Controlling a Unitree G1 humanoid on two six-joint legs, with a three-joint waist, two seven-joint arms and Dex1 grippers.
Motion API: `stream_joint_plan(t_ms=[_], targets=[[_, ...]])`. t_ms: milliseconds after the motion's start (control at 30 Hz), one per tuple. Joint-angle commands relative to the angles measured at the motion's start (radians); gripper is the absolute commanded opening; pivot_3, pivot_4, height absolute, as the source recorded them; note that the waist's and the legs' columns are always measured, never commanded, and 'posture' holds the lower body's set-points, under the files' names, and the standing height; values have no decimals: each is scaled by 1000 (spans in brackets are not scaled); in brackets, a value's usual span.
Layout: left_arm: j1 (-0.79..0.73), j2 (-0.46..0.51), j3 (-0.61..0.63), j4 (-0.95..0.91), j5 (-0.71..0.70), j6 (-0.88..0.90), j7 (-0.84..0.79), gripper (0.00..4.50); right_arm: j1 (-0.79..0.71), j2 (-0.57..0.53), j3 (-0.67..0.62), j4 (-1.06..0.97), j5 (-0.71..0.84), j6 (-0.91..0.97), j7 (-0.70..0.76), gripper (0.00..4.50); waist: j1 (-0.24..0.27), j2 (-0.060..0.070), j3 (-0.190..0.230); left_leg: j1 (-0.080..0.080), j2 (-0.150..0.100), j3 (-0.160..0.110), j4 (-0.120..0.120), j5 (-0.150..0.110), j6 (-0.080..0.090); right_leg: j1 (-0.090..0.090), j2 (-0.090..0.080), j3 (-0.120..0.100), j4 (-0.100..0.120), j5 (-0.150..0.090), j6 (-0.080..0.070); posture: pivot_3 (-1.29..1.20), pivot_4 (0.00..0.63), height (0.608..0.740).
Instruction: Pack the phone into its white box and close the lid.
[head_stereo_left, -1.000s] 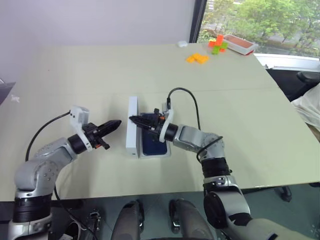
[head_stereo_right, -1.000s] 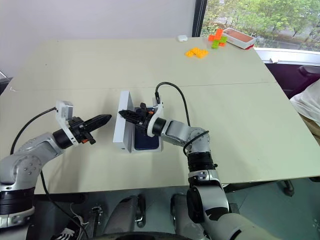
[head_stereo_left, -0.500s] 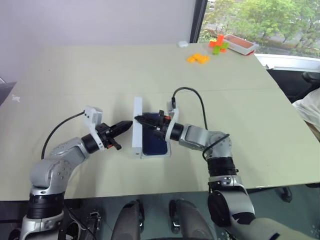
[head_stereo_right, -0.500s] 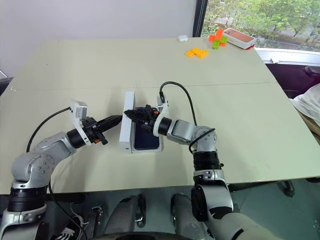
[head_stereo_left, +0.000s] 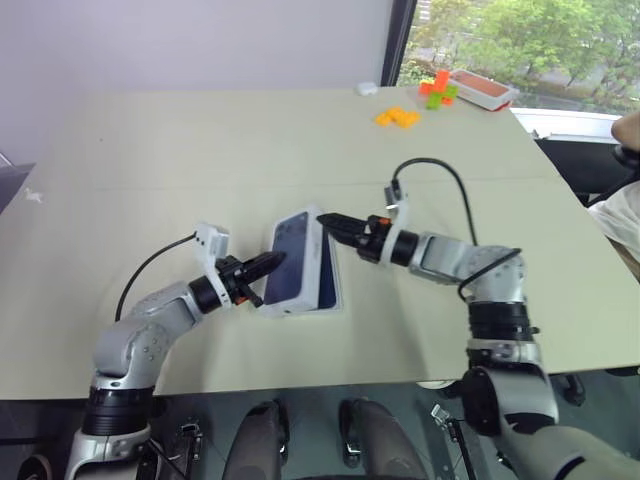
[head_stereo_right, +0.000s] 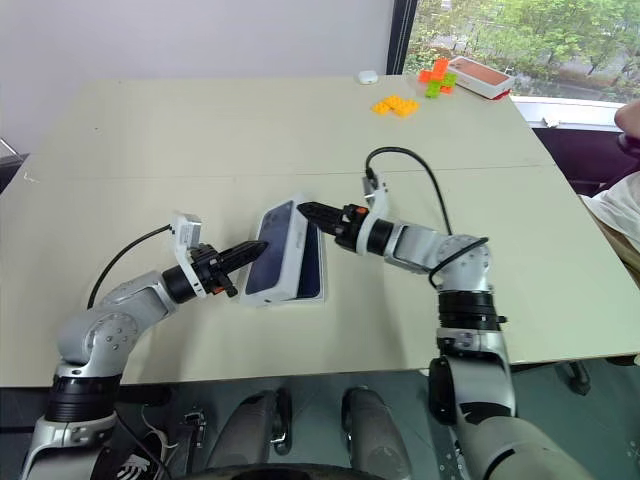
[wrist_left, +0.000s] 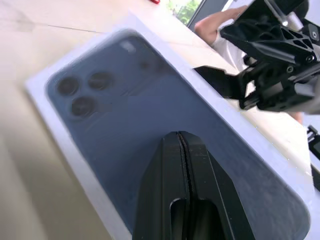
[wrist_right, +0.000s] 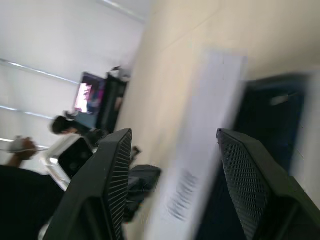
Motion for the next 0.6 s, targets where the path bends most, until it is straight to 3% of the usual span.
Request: stream_joint_plan(t_ms=[33, 200, 333, 433, 533, 600], targets=[[-24, -22, -22, 10, 23, -36, -1, 0, -65, -45, -39, -23, -21, -15, 61, 2808, 0, 0, 0, 0, 0, 0, 0, 0, 0, 0, 0, 0, 0, 0, 0, 0, 150, 740], [-13, -43, -10, 30, 32, -43, 11, 0, -56, -74, 16, -58, -142, -59, 132, 2808, -7, 0, 0, 0, 1, 0, 0, 0, 0, 0, 1, 1, 1, 0, 1, 0, 150, 740], [-18, -9, 65, 4, -5, -13, 36, 0, -21, -110, 158, -165, -377, -244, 234, 2808, -6, 0, 0, 0, 2, 0, 0, 0, 0, -1, 2, 1, 1, 1, 1, 0, 150, 740], [-24, 22, 119, -16, -39, 13, 53, 0, -3, -99, 177, -195, -459, -353, 293, 2808, -6, 0, 0, 0, 2, 1, 1, 0, 0, -1, 2, 1, 1, 1, 2, 0, 150, 740], [13, 108, 143, -36, -4, 1, 22, 0, 49, -167, 329, -257, -649, -469, 382, 1883, -2, -1, 0, 0, 1, 1, 1, 0, 0, 0, 1, 1, 1, 1, 2, 0, 150, 740], [46, 162, 136, -40, 27, -10, 4, 0, 62, -183, 386, -287, -723, -521, 420, 845, -3, 0, 0, 0, 1, 1, 1, 0, 0, 0, 1, 1, 0, 1, 2, 0, 150, 740]])
